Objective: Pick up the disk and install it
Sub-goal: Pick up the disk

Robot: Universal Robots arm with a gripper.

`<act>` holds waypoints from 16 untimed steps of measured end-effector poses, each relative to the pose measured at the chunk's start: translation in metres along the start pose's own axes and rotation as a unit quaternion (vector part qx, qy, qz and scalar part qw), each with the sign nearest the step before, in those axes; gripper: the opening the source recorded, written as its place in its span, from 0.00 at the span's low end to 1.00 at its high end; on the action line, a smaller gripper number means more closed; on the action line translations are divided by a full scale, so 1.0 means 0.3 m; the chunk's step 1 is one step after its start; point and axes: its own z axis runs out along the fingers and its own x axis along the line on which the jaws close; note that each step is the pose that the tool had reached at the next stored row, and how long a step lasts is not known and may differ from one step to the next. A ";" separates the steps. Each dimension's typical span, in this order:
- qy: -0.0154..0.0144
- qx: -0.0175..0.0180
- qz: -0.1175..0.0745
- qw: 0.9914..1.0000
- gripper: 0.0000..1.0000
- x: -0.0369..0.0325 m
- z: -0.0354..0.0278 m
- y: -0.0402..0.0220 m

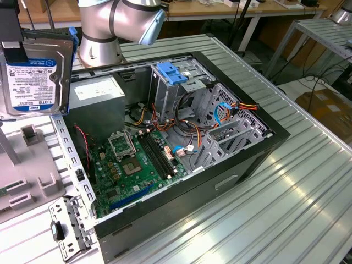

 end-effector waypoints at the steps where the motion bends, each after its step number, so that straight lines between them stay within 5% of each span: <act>1: 0.000 0.000 0.000 1.000 0.37 0.000 0.002 0.004; 16: 0.000 0.000 0.007 1.000 0.37 0.006 0.028 0.102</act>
